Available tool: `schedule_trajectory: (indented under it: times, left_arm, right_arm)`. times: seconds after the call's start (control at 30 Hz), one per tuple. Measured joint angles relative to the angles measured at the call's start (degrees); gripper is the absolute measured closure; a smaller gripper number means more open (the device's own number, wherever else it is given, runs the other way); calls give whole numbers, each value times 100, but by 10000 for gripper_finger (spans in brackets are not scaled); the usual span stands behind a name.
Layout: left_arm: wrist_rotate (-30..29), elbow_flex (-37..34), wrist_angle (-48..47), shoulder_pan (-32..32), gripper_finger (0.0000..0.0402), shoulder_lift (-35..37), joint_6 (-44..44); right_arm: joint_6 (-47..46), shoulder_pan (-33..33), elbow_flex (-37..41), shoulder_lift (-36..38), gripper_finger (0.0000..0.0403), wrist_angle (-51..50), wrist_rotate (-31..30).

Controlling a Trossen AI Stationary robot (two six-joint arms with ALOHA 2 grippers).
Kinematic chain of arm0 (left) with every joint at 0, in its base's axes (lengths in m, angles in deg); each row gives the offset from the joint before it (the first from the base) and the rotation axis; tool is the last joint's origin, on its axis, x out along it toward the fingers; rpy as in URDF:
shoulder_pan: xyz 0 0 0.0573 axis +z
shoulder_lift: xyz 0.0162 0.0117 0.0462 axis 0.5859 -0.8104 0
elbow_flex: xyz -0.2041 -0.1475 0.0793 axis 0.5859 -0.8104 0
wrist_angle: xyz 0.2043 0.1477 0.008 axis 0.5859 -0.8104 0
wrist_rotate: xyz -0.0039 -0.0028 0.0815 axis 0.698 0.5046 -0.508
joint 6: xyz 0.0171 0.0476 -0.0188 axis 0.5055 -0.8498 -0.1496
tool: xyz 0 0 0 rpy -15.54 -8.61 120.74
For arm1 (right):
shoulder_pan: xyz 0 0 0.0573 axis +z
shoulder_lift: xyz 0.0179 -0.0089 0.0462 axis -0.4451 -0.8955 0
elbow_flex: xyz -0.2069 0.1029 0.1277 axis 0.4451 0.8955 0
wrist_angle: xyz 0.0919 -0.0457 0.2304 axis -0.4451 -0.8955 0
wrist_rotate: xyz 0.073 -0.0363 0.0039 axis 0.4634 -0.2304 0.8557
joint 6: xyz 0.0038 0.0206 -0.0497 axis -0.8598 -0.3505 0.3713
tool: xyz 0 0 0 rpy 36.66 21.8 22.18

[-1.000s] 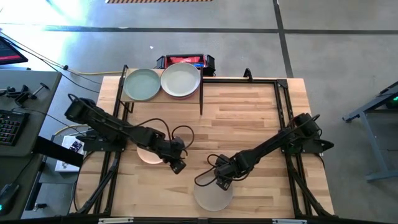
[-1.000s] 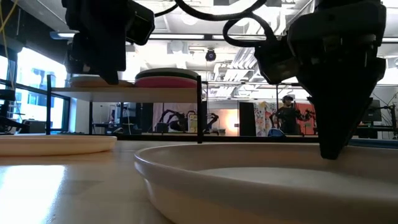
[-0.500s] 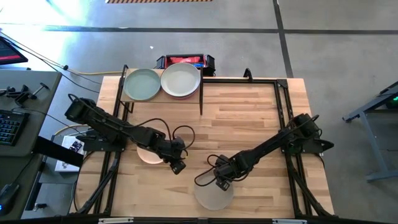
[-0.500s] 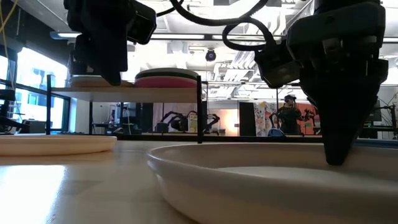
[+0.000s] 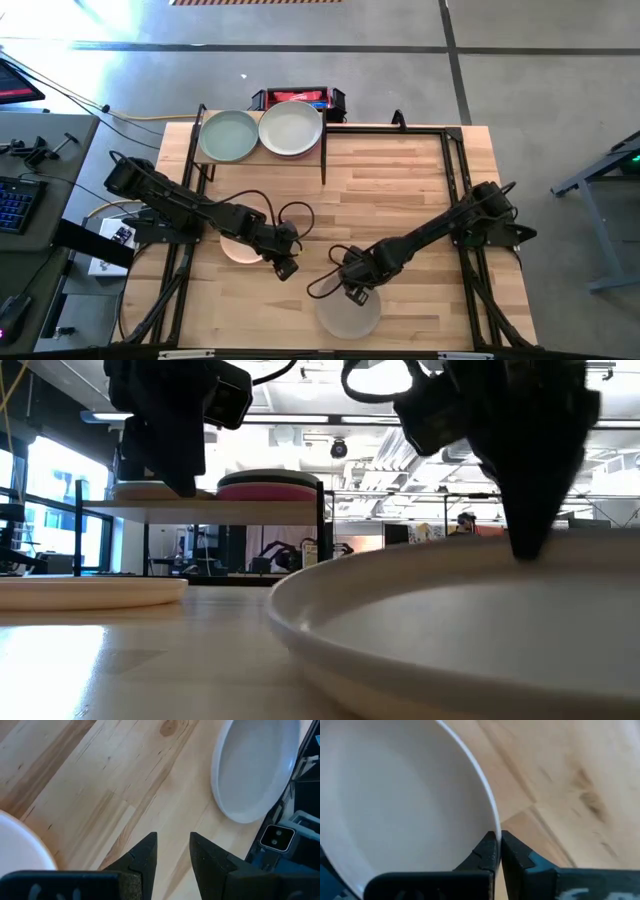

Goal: Place and stack plates onto a shelf
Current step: Stack the light brown plate on top of the light blue plate on the shelf

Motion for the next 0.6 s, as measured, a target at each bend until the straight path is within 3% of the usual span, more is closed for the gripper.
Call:
schedule_trajectory:
  times: [0.3,0.6]
  left_arm:
    - [-10,0,659,235,298,1,47]
    - [-13,0,742,472,298,4,46]
  right_arm:
    - [420,-473,-863,2,403,-1049,-33]
    - [618,-922,-1504,9,403,-1698,-38]
